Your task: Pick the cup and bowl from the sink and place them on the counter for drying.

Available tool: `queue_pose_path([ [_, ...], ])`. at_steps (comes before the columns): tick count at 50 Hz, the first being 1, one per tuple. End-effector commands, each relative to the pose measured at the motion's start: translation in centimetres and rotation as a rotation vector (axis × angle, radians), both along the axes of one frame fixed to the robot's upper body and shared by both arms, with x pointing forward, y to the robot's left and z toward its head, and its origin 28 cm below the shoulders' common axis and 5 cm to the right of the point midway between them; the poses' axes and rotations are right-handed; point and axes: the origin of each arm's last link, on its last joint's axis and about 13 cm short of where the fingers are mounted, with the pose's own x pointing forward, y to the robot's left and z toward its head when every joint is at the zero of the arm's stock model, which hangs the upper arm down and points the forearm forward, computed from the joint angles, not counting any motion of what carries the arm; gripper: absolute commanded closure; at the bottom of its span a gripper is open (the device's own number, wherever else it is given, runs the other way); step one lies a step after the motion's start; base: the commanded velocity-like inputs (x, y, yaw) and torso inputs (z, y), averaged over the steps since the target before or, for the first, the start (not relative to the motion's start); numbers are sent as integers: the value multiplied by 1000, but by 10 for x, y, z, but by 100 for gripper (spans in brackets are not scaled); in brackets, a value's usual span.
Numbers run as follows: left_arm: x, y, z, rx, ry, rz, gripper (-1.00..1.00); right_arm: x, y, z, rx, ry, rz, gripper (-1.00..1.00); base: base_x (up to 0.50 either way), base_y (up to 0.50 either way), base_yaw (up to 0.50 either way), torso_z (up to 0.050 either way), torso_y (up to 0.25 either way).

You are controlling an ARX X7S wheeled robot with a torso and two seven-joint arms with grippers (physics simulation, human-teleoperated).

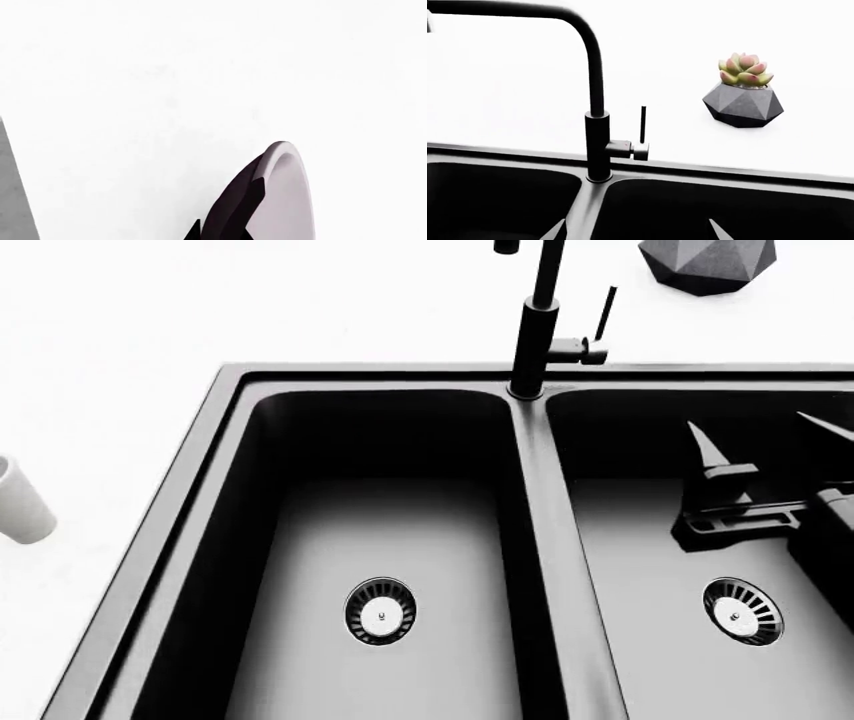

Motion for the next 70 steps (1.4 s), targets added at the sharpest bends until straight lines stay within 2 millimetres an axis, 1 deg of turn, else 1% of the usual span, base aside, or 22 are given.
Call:
queue_pose_path([
  [1, 0, 6, -8, -15, 5, 3, 100, -1, -1, -4, 10, 3, -4, -100, 0, 0, 0, 0, 0],
  [9, 0, 6, -12, -16, 6, -11, 100, -1, -1, -3, 7, 4, -7, -100, 0, 0, 0, 0, 0],
  [16, 0, 6, -12, -8, 4, -23, 100, -4, -2, -2, 5, 7, -14, -100, 0, 0, 0, 0, 0],
  [17, 0, 6, -12, -7, 5, -27, -100, -4, -3, -3, 6, 9, -15, -100, 0, 0, 0, 0, 0],
  [34, 0, 6, -13, 12, -37, -64, -100, -4, -3, -3, 15, 9, -17, -100, 0, 0, 0, 0, 0],
  [38, 0, 7, -14, 75, -59, -66, -100, -4, -3, -2, 17, 6, -20, -100, 0, 0, 0, 0, 0],
  [40, 1, 7, -15, 166, -50, -15, -100, -4, -3, -3, 19, 7, -19, -100, 0, 0, 0, 0, 0],
  [41, 0, 7, -15, 141, -50, -43, -100, -5, -3, -4, 19, 7, -19, -100, 0, 0, 0, 0, 0],
  [44, 0, 8, -15, 195, -51, -34, -100, -5, -5, -5, 23, 7, -22, -100, 0, 0, 0, 0, 0],
  [48, 0, 8, -16, 230, -65, -83, -100, -5, -4, -7, 28, 10, -21, -100, 0, 0, 0, 0, 0],
  [51, 0, 8, -17, 287, -68, -66, -100, -5, -5, -6, 29, 10, -22, -100, 0, 0, 0, 0, 0],
  [70, 0, 10, -19, 458, -83, -86, -100, -5, -5, -9, 44, 12, -19, -100, 0, 0, 0, 0, 0],
])
